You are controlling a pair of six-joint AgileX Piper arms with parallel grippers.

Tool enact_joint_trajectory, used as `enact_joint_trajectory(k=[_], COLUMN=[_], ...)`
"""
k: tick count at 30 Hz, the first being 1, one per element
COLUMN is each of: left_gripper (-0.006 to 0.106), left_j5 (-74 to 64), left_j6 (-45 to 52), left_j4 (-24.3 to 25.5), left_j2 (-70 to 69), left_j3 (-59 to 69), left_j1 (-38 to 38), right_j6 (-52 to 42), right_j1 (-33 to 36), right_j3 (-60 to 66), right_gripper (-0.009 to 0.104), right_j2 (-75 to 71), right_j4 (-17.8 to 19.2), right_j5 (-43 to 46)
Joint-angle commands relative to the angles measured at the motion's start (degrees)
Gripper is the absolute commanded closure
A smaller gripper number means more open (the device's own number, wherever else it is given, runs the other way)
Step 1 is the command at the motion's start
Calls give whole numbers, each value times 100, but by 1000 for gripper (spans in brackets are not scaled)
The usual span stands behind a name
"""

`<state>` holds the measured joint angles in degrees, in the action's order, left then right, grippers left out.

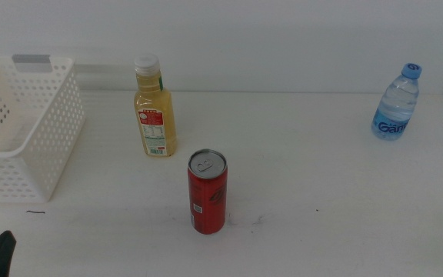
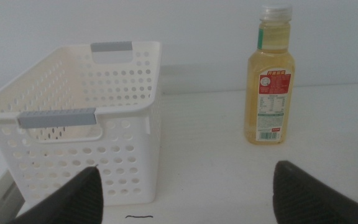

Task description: Use arms to grab the bottles and put them into the dustbin to the left of the table.

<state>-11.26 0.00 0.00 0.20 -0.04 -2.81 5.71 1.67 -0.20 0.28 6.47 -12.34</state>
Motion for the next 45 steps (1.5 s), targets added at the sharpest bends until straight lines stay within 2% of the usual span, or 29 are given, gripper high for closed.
enact_joint_trajectory(k=[1,3,4,8,14,18,22,45], left_gripper=[7,7,7,7,7,7,7,7], left_j5=[98,49,287,1961,5412,6341,6920,7449], left_j6=[0,0,0,0,-450,-547,-568,-333], left_j4=[62,33,-273,-375,245,364,530,605], left_j2=[-20,-20,68,1781,4611,5851,6866,7027], left_j3=[4,4,4,4,4,4,4,4], left_j1=[-3,-3,-163,-987,-2473,-3184,-3382,-3382], right_j6=[-10,-10,-10,-10,-10,-10,-10,-10], right_j1=[-40,-40,-40,-40,-40,-40,-40,-40], right_j3=[20,20,20,20,20,20,20,20], right_gripper=[7,7,7,7,7,7,7,7], right_j2=[-28,-28,-28,-28,-28,-28,-28,-28], right_j4=[57,57,57,57,57,57,57,57], right_j5=[67,67,67,67,67,67,67,67])
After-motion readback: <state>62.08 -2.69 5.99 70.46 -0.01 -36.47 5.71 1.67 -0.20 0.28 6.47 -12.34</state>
